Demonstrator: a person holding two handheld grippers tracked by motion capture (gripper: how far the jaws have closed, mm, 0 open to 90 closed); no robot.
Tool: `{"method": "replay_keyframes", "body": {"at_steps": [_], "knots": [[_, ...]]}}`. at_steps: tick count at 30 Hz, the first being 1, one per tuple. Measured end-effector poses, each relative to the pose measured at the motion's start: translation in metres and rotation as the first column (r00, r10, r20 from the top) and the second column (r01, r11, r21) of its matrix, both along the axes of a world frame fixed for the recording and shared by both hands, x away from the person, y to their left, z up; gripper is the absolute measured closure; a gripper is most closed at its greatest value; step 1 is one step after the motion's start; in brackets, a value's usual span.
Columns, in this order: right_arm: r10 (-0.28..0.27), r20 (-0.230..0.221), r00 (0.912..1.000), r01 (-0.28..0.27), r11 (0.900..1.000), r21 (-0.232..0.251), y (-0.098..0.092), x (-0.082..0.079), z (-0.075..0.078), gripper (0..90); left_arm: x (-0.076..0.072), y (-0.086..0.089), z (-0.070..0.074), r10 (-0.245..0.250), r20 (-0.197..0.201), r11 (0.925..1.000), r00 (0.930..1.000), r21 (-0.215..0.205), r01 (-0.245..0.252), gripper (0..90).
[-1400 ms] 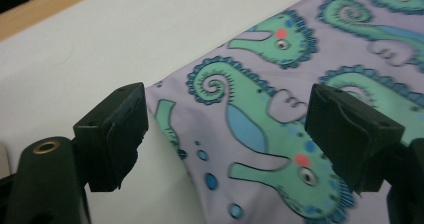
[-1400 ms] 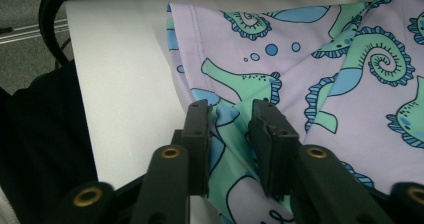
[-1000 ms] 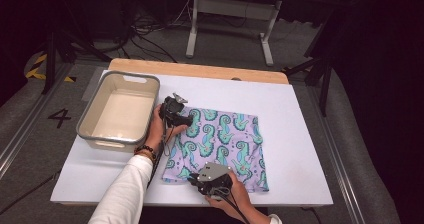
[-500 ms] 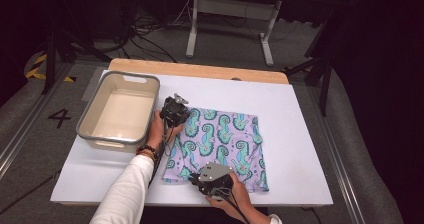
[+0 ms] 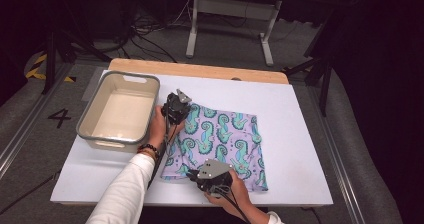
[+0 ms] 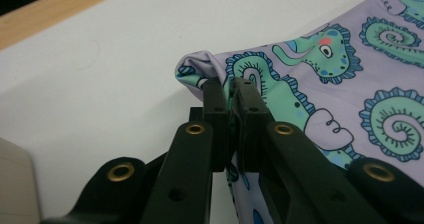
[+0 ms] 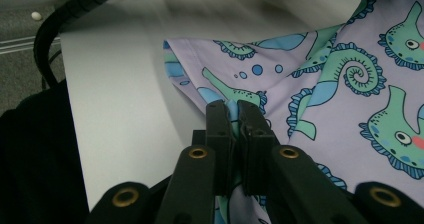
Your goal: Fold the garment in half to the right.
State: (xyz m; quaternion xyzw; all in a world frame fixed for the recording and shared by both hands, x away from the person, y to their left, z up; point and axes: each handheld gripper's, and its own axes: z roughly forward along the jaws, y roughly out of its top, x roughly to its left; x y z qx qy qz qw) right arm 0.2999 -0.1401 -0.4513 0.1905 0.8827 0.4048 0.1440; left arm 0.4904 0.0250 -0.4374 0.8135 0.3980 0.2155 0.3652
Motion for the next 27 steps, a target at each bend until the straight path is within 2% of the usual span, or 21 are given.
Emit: {"method": "replay_keyframes", "body": {"at_steps": [4,7,8,15,20,24,26,27], "knots": [[0.003,-0.007,1.0000,-0.002,1.000,0.018,0.001,0.000,0.002,85.4,-0.002,0.000,0.008,0.011,0.002,0.9998,0.9999,-0.019,-0.011,85.8],[0.016,0.000,0.9999,-0.016,1.000,0.025,0.002,-0.001,0.003,85.4,-0.004,-0.008,0.010,0.009,0.010,0.9999,0.9999,0.007,-0.009,85.7],[0.015,-0.001,0.9999,-0.015,1.000,0.024,0.002,-0.002,0.003,85.4,-0.004,-0.009,0.012,0.001,0.008,1.0000,1.0000,-0.008,-0.001,85.7],[0.008,0.037,0.9993,-0.011,0.995,0.104,-0.019,-0.010,0.018,85.4,-0.001,-0.013,0.030,-0.019,0.003,0.9989,0.9998,-0.042,0.019,85.6],[-0.020,0.052,0.9984,0.011,0.987,0.161,-0.038,-0.012,0.030,85.3,0.001,-0.029,0.041,-0.047,0.013,0.9989,0.9988,-0.003,0.047,85.4],[-0.046,0.057,0.9973,0.035,0.984,0.177,-0.051,-0.014,0.036,85.3,0.002,-0.044,0.046,-0.076,0.020,0.9970,0.9969,0.015,0.076,85.3],[-0.060,0.056,0.9966,0.049,0.982,0.182,-0.058,-0.016,0.038,85.3,0.002,-0.051,0.048,-0.089,0.024,0.9960,0.9958,0.008,0.089,85.3],[-0.068,0.060,0.9959,0.056,0.981,0.184,-0.064,-0.017,0.039,85.3,0.002,-0.055,0.049,-0.096,0.030,0.9952,0.9949,0.021,0.095,85.3]]}}
